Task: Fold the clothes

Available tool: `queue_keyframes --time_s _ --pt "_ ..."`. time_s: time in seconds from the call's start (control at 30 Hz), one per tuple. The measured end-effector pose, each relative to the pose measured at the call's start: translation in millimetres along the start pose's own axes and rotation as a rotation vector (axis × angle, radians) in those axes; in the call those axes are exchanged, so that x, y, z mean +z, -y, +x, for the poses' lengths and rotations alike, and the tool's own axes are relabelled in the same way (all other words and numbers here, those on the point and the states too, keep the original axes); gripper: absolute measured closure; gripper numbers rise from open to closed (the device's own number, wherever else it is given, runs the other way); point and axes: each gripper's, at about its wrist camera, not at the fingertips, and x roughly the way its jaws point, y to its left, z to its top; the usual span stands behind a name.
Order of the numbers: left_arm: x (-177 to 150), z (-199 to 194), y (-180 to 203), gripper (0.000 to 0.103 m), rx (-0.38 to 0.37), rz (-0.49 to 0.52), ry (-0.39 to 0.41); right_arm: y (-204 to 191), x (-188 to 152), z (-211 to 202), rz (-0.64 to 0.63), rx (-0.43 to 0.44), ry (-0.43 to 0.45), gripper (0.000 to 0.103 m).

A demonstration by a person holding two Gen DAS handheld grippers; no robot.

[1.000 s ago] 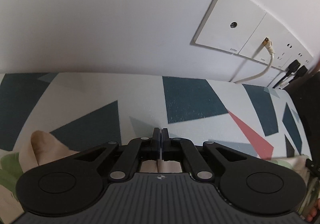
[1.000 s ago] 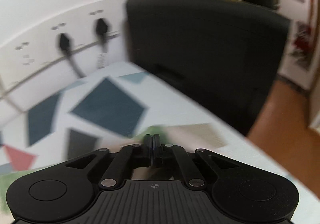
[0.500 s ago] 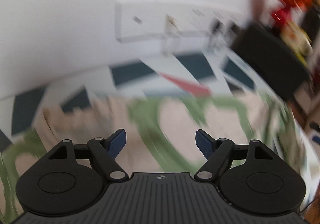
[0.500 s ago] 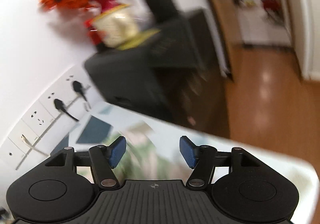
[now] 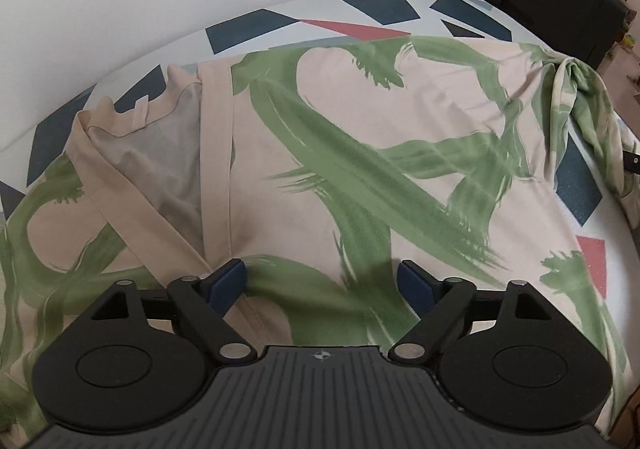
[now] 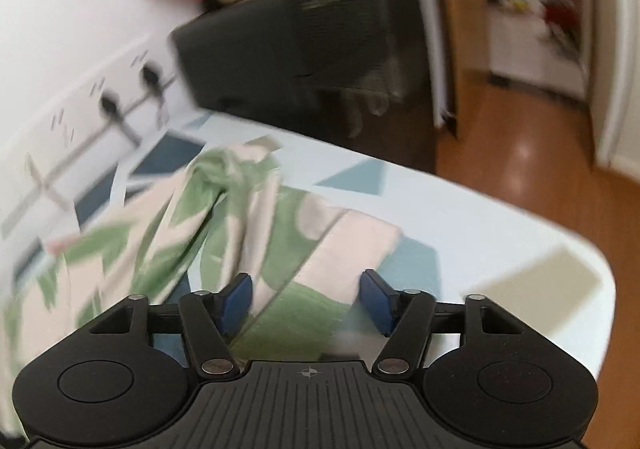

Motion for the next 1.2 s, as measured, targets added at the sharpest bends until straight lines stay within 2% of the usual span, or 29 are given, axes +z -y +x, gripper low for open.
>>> queue_keyframes --time_s 0.03,0.1,0.17,0.33,0.47,0.57,0.63,0.73,0.8,0.9,0.97,1.07,1.13,1.2 --pt "-1 0 1 0.013 0.005 0.006 -0.001 -2 1 3 -0.019 -0.01 0.005 0.088" --pt "-1 1 1 0.008 0.008 0.008 -0.006 8 9 2 0.031 0.03 -0.001 0.096" --pt "-1 3 -2 0.007 0.005 -0.002 -0.012 25 22 0 0.12 0.011 -0.003 0.098" --pt "-3 5 -5 0.006 -0.015 -0.039 -0.012 85 81 -56 0.26 -0.166 0.277 0.098" --pt "-1 8 -3 0.003 -0.011 -0.047 -0.013 99 117 -75 0.269 -0.205 0.365 0.098" --pt "1 8 -2 0.002 -0.011 -0.045 -0.012 93 131 -78 0.277 -0.183 0.363 0.098" --pt "1 5 -6 0.003 -0.031 -0.054 -0.012 84 137 -85 0.28 -0.133 0.343 0.098" --pt "1 -4 -18 0.003 -0.079 -0.083 -0.007 56 148 -93 0.262 0.01 0.269 0.098" --pt "-1 -18 -33 0.003 -0.109 -0.13 0.017 32 154 -105 0.249 0.133 0.212 0.098" --pt "-6 -41 -69 0.003 -0.157 -0.234 0.053 -22 156 -128 0.165 0.291 0.15 0.098" --pt "-15 -59 -100 0.003 -0.173 -0.327 0.083 -67 148 -147 0.075 0.388 0.101 0.098" --pt "-37 -86 -147 0.003 -0.147 -0.45 0.133 -135 122 -163 -0.044 0.551 -0.014 0.098" --pt "-56 -103 -176 0.003 -0.12 -0.534 0.161 -183 96 -167 -0.112 0.665 -0.107 0.098" --pt "-77 -117 -202 0.003 -0.098 -0.614 0.181 -226 68 -167 -0.167 0.743 -0.177 0.098"
